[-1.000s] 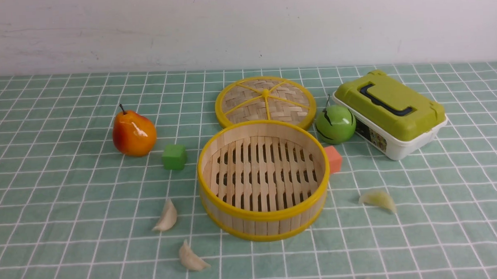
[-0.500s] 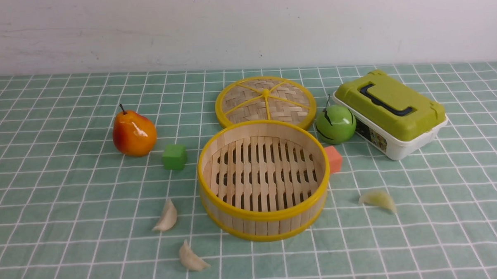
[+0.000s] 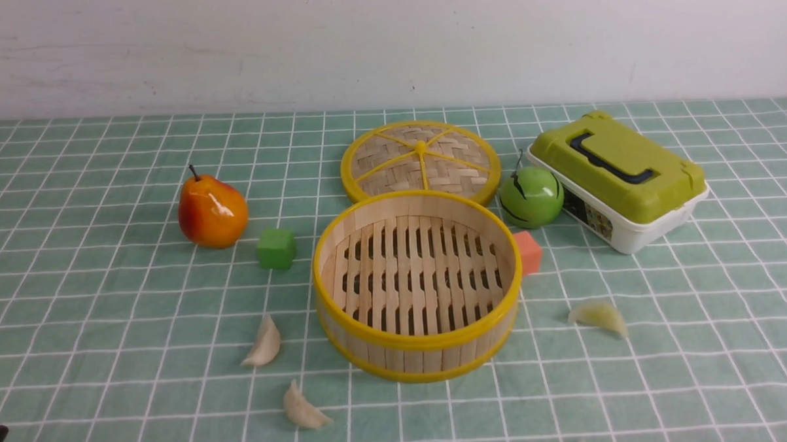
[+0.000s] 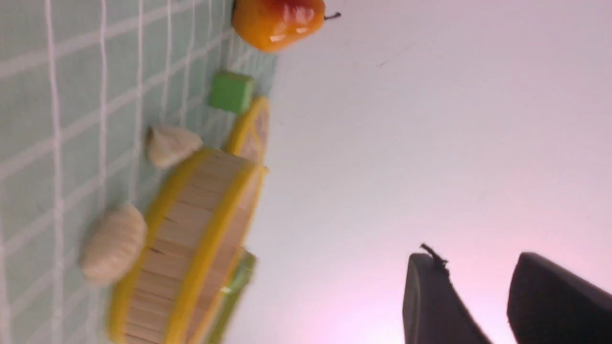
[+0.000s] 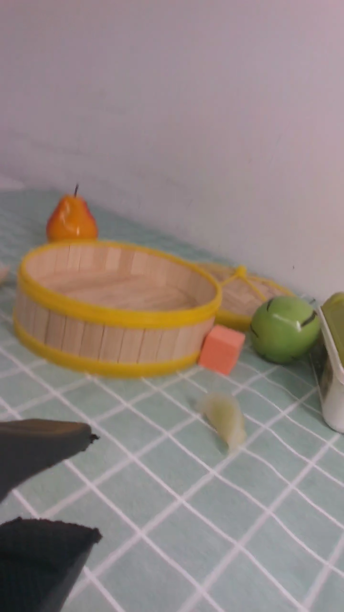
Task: Put the dumplings into the steamer on the table with the blue tablecloth.
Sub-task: 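Reach for and grasp a dumpling on the table with the left gripper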
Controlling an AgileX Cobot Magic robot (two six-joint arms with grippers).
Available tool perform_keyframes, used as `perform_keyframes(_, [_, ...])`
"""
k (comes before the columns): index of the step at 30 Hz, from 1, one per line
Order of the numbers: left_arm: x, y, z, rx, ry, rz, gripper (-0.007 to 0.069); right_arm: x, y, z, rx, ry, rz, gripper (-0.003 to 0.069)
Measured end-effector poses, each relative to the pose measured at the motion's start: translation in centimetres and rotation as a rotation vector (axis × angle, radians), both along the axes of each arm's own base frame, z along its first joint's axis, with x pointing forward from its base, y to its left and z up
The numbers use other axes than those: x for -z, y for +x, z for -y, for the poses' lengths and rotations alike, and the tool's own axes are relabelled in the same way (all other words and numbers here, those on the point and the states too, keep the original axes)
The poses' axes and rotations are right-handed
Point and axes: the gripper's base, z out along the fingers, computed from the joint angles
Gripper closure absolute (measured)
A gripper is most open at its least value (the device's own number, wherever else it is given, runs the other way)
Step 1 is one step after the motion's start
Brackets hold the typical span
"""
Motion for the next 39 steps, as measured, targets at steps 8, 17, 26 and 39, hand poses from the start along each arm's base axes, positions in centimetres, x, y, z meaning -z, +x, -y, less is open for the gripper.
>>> perform_keyframes(8, [-0.3,0.0,-0.3,-0.029,-0.009,0.027,0.0386,-0.3,0.1,0.1,0.009,0.002,0.032,0.0421])
perform_keyframes(17, [-8.1,-1.7,0.7,0.000,0.828,0.265,0.0413,-10.4,-0.2,-0.1,-0.081,-0.626,0.313,0.0583])
perform_keyframes(26, [-13.3,3.8,1.4,0.633,1.469,-0.165,0.0638,-18.5,8.3,-0.9,-0.484,-1.023,0.071,0.0678])
perform_keyframes(39, [-11.4,16.0,6.3,1.221,1.666,-0.423,0.0452,-15.4,11.4,-6.7,-1.118,-1.044,-0.143,0.0676])
